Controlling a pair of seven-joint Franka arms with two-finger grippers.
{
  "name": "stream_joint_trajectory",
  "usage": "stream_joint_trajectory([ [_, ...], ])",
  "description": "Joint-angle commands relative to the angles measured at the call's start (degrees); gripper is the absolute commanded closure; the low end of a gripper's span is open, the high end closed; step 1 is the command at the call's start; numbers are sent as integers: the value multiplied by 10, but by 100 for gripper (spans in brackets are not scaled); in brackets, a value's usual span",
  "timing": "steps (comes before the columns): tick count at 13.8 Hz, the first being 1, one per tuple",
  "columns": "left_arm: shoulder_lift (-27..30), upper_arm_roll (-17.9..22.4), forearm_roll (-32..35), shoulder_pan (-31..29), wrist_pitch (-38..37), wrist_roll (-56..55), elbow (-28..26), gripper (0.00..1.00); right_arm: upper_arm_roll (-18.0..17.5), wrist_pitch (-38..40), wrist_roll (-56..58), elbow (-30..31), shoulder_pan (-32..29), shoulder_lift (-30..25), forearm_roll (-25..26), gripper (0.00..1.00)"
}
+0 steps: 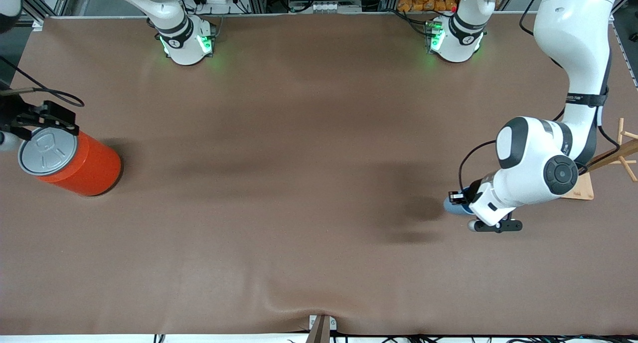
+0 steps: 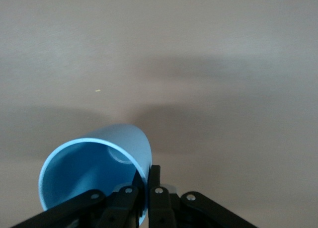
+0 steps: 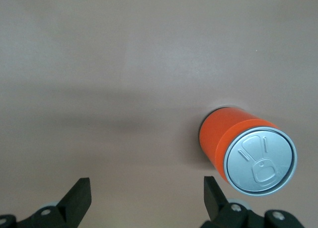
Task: Flip cup
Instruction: 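Lift the cup with the left gripper, turn it upright, set it down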
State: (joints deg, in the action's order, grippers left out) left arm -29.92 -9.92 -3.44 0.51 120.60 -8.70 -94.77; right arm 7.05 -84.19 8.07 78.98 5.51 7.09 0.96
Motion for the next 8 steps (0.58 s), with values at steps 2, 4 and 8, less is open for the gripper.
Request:
stream_joint_trajectory([
  [2, 21, -4, 53, -17, 69, -7, -76, 100, 24, 31, 2, 4, -13, -31, -3, 0],
  [4, 22, -3, 56, -15, 88, -7, -89, 100, 40, 43, 2, 4, -23, -36, -4, 0],
  [8, 23, -3, 56, -16, 85, -7, -88, 0, 30, 37, -4, 27, -27, -38, -4, 0],
])
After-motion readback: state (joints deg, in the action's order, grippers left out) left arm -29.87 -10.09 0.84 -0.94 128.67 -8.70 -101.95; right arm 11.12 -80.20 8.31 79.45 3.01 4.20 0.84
